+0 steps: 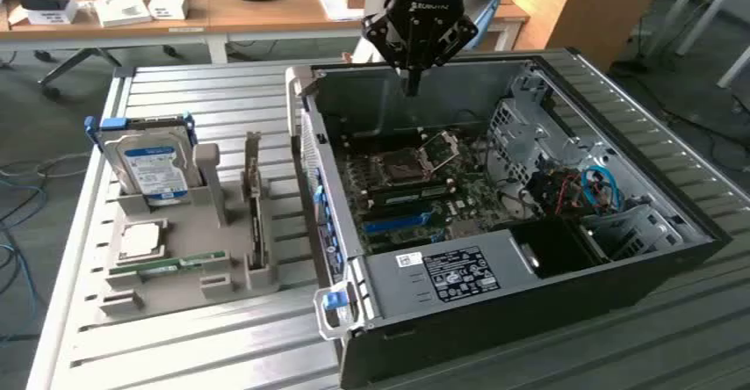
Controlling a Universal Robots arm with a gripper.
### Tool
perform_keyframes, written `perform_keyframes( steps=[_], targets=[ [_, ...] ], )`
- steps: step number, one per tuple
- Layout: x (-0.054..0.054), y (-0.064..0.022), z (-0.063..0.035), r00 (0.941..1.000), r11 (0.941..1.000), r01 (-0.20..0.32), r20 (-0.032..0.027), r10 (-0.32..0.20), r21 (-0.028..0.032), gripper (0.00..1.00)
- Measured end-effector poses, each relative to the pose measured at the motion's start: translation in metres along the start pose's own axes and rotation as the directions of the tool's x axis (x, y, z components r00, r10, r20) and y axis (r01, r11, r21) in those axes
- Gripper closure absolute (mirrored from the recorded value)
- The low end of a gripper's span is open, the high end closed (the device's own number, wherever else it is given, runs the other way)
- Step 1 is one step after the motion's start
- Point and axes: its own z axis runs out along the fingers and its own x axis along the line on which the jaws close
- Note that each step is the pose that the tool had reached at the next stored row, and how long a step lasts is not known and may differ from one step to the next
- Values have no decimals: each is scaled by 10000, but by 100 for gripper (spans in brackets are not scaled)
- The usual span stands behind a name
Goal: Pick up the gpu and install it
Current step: 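Reach for the gpu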
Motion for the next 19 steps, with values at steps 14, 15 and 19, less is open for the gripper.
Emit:
perform_keyframes(
  steps=[14, 15, 19],
  targets=[
    [13, -1, -1, 10000, 10000, -3, 0, 3, 1, 89],
    [26, -2, -1, 10000, 10000, -2, -1, 2, 2, 89],
    [97, -7, -2, 10000, 10000, -1, 0, 1, 0, 89]
  ],
)
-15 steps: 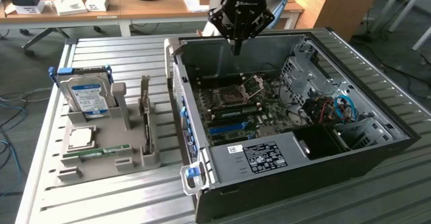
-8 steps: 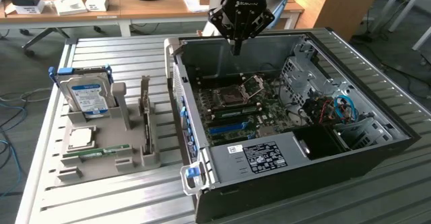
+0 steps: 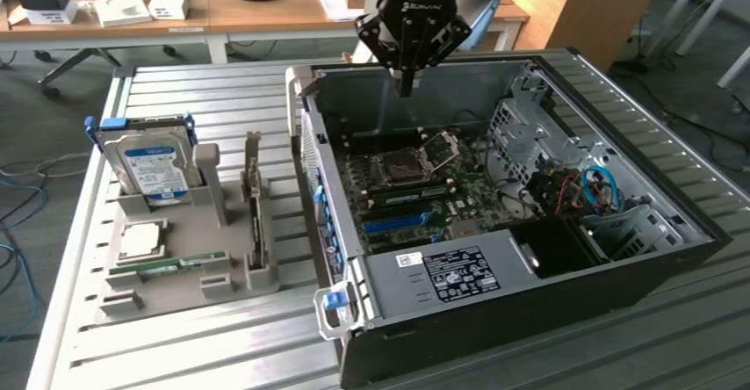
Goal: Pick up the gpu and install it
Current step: 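Reach for the gpu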
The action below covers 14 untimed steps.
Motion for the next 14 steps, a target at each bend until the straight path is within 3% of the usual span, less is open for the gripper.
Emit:
perform_keyframes(
  steps=[14],
  targets=[
    [340, -25, -6, 10000, 10000, 0, 0, 0, 0, 89]
  ],
)
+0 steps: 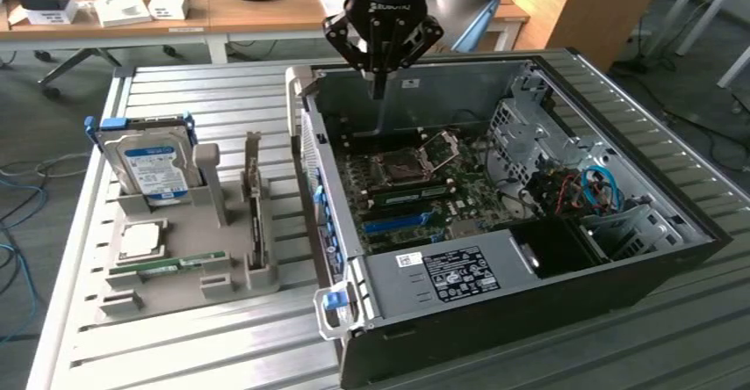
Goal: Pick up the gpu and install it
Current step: 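Reach for the gpu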
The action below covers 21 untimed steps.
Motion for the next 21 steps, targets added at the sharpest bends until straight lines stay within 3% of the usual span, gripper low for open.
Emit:
perform_keyframes(
  steps=[21],
  targets=[
    [508, -20, -8, 10000, 10000, -1, 0, 1, 1, 89]
  ],
)
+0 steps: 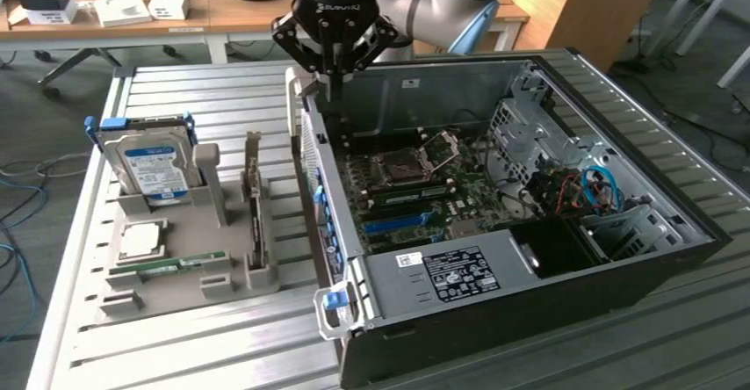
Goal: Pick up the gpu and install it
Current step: 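Reach for the gpu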
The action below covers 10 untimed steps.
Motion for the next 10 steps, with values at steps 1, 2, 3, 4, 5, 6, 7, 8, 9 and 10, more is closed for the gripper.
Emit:
perform_keyframes(
  steps=[1, 2, 3, 4, 5, 6, 7, 8, 9, 10],
  targets=[
    [25, -1, 0, 10000, 10000, 1, 0, -1, 0, 89],
    [49, -1, 0, 10000, 10000, 1, 0, -1, -1, 89],
    [72, -2, -1, 10000, 10000, 2, 1, -2, -1, 89],
    [95, -2, -1, 10000, 10000, 2, 0, -2, 0, 89],
    [119, -2, -2, 10000, 10000, 1, -1, -1, 0, 89],
    [140, -2, -2, 10000, 10000, 1, 0, -1, -1, 89],
    [162, -1, -2, 10000, 10000, 0, 0, 0, 0, 89],
    [183, -1, -2, 10000, 10000, 1, 1, -1, -1, 89],
    [206, -1, -2, 10000, 10000, 1, 1, -1, -1, 89],
    [229, -1, -3, 10000, 10000, 1, 0, -1, 0, 89]
  ],
)
